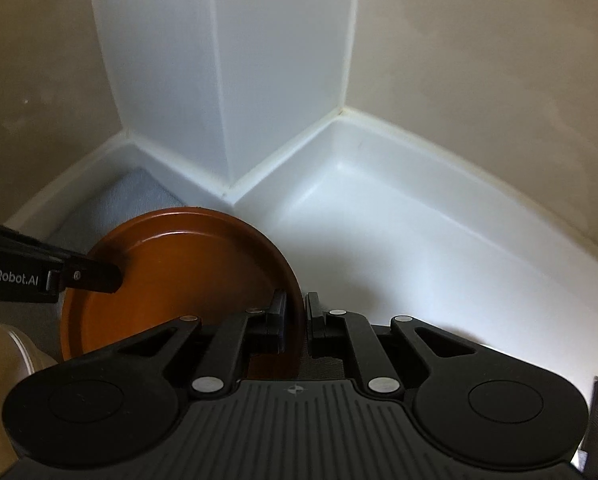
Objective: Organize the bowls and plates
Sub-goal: 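Close both grippers on the saucer rim and lift it, then carry the saucer with both grippers and lower it onto the stacked plates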
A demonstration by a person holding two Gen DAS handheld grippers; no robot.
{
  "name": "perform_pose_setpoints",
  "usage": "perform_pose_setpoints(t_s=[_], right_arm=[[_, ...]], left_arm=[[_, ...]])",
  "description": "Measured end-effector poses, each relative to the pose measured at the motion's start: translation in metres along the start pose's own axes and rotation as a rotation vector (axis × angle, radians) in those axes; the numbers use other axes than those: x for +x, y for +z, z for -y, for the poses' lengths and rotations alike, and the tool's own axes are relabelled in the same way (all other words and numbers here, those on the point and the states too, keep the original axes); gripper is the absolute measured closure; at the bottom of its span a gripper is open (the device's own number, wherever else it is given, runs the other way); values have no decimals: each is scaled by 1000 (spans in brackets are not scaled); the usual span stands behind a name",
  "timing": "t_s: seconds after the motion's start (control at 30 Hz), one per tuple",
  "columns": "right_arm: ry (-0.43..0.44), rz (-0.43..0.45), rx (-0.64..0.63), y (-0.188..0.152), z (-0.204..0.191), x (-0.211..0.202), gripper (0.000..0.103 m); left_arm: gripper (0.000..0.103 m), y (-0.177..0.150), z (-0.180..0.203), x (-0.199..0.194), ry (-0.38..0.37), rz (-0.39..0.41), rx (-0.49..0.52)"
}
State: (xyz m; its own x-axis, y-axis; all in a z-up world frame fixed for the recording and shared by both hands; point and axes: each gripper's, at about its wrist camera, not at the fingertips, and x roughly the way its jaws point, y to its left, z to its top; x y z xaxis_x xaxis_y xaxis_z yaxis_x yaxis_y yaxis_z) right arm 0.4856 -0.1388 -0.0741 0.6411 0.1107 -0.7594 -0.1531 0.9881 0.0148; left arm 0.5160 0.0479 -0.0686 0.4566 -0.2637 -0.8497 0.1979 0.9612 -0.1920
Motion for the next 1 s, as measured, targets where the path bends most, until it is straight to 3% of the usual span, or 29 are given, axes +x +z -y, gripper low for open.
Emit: perform_pose_setpoints(t_s=[0.37, 0.63, 1.0], right_arm=[[-47, 159, 0, 4, -5, -76, 93], [-91, 238, -9, -13, -15, -132, 93], [-177, 270, 82, -66, 2, -207, 93]], left_arm=[[92, -7, 20, -53, -35, 87, 30], [93, -21, 29, -95, -98, 158, 54], [96, -55, 77, -135, -224, 138, 198]])
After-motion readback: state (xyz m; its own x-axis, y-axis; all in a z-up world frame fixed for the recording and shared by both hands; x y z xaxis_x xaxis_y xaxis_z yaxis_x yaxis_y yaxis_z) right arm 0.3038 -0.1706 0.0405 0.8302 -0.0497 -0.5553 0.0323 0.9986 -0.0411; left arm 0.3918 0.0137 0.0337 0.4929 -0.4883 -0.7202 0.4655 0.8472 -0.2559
